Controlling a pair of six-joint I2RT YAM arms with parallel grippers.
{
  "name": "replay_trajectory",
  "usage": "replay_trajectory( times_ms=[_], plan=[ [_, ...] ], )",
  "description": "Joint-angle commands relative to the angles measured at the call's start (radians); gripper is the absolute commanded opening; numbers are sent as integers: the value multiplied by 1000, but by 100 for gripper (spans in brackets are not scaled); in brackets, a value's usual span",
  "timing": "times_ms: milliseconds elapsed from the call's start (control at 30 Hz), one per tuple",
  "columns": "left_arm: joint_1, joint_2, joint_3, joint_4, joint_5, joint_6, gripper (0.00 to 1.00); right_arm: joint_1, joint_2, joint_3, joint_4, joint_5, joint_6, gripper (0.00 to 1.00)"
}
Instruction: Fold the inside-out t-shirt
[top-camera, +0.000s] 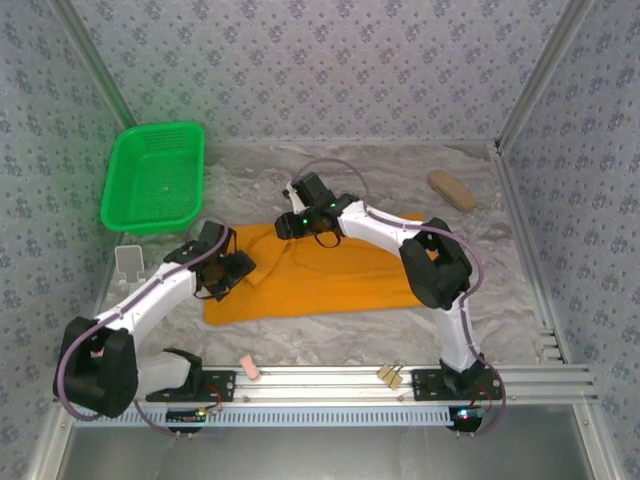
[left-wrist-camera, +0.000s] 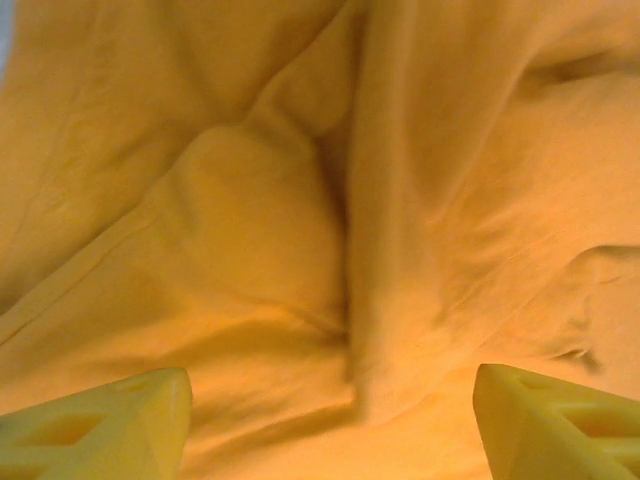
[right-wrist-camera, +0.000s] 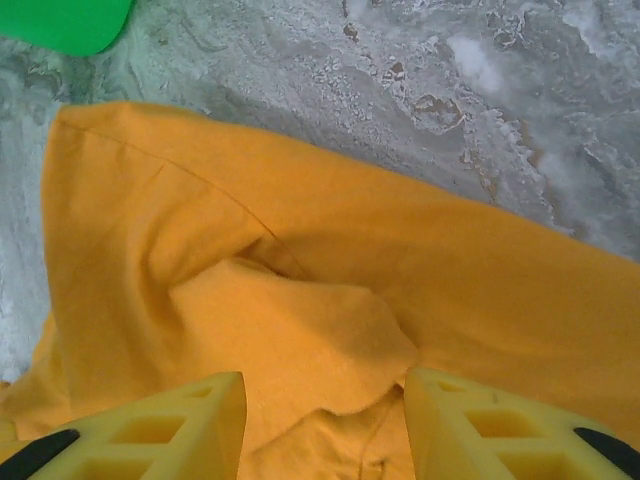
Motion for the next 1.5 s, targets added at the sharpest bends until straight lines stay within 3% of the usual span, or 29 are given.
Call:
replay_trajectory(
  times_ms=[0, 100, 233, 333, 467, 533, 600, 633, 867, 1133, 1300, 1333, 1367, 1400, 1433, 1467],
  plan=[
    [-2, 55, 34, 73, 39, 32, 69, 6, 74, 90, -82, 37, 43, 48],
    [-2, 116, 55, 79, 47, 53, 57, 7, 105, 103, -51, 35, 54, 44],
    [-1, 195, 115, 28, 43, 102, 47, -3, 147, 151, -92, -8, 90, 24],
    [8, 231, 131, 34, 83, 128, 46, -1, 130, 133, -88, 8, 87, 23],
    [25, 240, 142, 14, 76, 155, 34, -17, 101, 120, -104, -33, 119, 0],
    [36, 237, 135, 13, 65, 160, 27, -15, 71, 90, -83, -58, 125, 0],
    [58, 234, 131, 11, 79, 178, 2, -11, 39, 68, -73, -77, 135, 0],
    [66, 229, 132, 4, 90, 182, 0, -11, 27, 62, -71, -87, 142, 0],
    [105, 126, 175, -143, 65, 221, 0, 26, -91, -13, -117, -64, 184, 0],
    [161, -46, 229, -452, 92, 265, 0, 124, -260, -175, -105, 0, 308, 0],
    [189, -187, 91, -474, 65, 261, 0, 202, -318, -275, -138, 46, 339, 0],
    [200, -188, 51, -448, 76, 249, 0, 214, -329, -321, -107, 68, 349, 5],
    [214, -181, 23, -419, 102, 241, 11, 213, -335, -346, -94, 72, 367, 14],
    [227, -167, -3, -383, 137, 229, 33, 203, -345, -356, -93, 78, 375, 28],
    [235, -155, -25, -352, 164, 216, 52, 193, -364, -359, -101, 107, 369, 34],
    [236, -150, -40, -329, 182, 216, 56, 187, -389, -367, -113, 155, 358, 35]
  ],
)
